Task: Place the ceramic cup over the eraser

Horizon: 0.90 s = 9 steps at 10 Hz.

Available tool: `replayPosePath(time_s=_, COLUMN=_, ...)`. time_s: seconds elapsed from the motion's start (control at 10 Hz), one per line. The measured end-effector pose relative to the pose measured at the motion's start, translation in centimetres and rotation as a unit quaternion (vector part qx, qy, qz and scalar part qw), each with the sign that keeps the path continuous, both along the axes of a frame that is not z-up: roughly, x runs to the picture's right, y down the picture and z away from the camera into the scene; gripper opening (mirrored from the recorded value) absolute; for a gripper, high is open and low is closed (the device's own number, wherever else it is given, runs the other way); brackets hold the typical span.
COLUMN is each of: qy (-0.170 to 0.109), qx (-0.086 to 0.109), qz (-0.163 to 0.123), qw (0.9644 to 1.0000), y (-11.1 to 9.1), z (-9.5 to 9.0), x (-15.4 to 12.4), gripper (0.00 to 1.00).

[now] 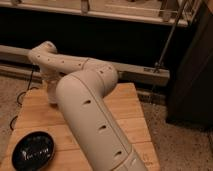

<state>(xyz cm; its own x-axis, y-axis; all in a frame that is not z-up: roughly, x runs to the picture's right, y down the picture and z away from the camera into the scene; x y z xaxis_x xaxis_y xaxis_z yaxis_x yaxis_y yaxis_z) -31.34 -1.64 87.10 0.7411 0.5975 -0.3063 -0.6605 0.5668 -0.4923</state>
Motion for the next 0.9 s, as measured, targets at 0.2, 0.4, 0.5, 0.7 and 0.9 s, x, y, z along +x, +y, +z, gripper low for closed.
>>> replayPosePath(time_s=0.2, qy=-0.003, qx=-0.035, qz=-0.014, qw=0.9993, y=2.7, z=-0.2, x=0.1, gripper=0.8)
replayPosePath(time_s=0.4, qy=-0.008, qx=-0.053, qz=-0.036, qw=0.998, y=5.0, z=-0.1, x=-0.1, gripper=0.8)
replayPosePath(time_s=0.5, qy=-0.009, qx=-0.052, qz=-0.04, qw=0.9978, y=5.3, z=0.0, x=-0.3, gripper=0.8)
replayPosePath(time_s=0.7, qy=-0.005, qx=-0.043, qz=-0.036, qw=0.9984, y=4.8, z=0.3, x=-0.2, gripper=0.8)
replayPosePath(time_s=0.9, qy=-0.004, qx=-0.043, qz=-0.035, qw=0.9984, y=4.8, z=0.3, x=-0.1, gripper=0.8)
